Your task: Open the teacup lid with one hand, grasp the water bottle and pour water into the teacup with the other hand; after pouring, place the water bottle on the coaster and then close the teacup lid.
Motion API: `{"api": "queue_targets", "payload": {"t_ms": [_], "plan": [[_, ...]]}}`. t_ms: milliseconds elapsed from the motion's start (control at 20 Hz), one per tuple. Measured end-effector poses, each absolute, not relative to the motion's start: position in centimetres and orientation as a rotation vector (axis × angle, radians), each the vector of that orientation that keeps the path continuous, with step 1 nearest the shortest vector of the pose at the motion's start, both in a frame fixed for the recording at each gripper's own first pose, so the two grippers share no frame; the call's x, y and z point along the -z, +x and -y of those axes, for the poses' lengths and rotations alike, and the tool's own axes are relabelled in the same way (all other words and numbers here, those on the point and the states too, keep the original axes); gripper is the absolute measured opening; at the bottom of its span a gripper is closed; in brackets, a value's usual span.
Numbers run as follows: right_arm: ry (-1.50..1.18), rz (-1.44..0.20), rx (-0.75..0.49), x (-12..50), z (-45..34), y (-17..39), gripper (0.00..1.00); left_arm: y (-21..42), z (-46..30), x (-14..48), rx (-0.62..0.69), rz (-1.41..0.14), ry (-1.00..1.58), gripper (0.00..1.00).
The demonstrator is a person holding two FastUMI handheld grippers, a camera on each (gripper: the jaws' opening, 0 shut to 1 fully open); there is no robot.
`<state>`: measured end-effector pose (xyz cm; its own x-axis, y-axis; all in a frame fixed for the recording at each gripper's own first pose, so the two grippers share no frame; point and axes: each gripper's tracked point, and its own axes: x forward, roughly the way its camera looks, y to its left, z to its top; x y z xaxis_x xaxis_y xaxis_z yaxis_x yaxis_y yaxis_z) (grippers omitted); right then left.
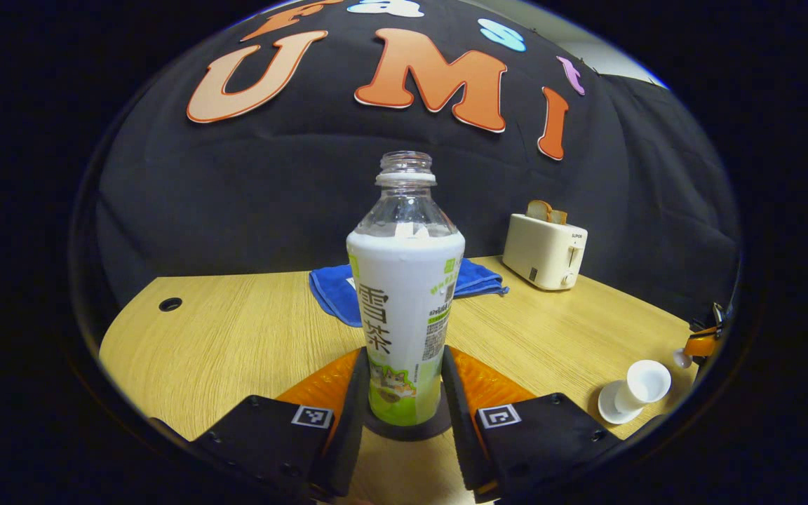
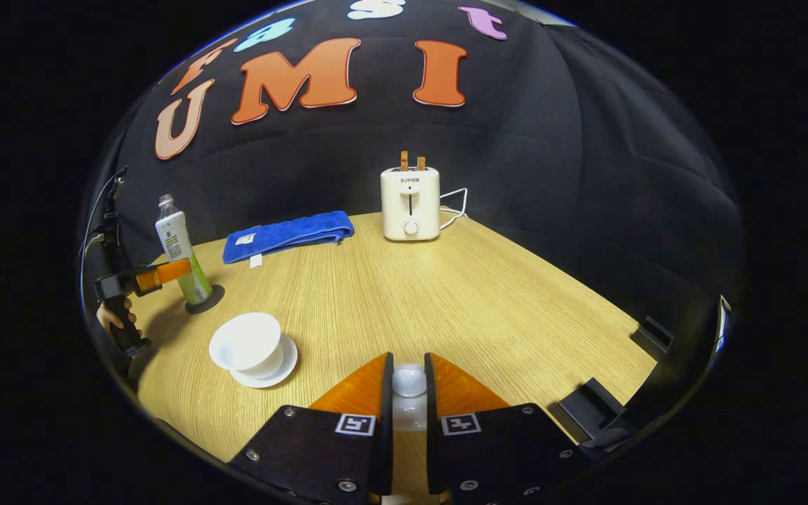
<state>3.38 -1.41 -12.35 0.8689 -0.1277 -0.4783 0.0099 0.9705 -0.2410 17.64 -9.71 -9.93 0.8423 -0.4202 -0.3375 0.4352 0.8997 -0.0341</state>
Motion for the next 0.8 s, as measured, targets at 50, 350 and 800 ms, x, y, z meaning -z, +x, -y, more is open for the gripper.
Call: {"api": "queue_targets", "payload": {"t_ms": [50,350,800], "plan": [[-0.235,-0.514,0.072,12.4,1.4,3.4,0.20,17.4,9.7,10.0,0.452,-0.344,0.052,0.61],[-0.251,-0.494,0.064,11.6,0.8,3.5,0.20,16.7,10.0,10.4,0.444,-0.347,0.071,0.71],[-0.245,-0.409,-0.002,8.7,-1.4,4.0,0.19,12.3,9.3,11.2,0.408,-0.366,0.115,0.91]]}}
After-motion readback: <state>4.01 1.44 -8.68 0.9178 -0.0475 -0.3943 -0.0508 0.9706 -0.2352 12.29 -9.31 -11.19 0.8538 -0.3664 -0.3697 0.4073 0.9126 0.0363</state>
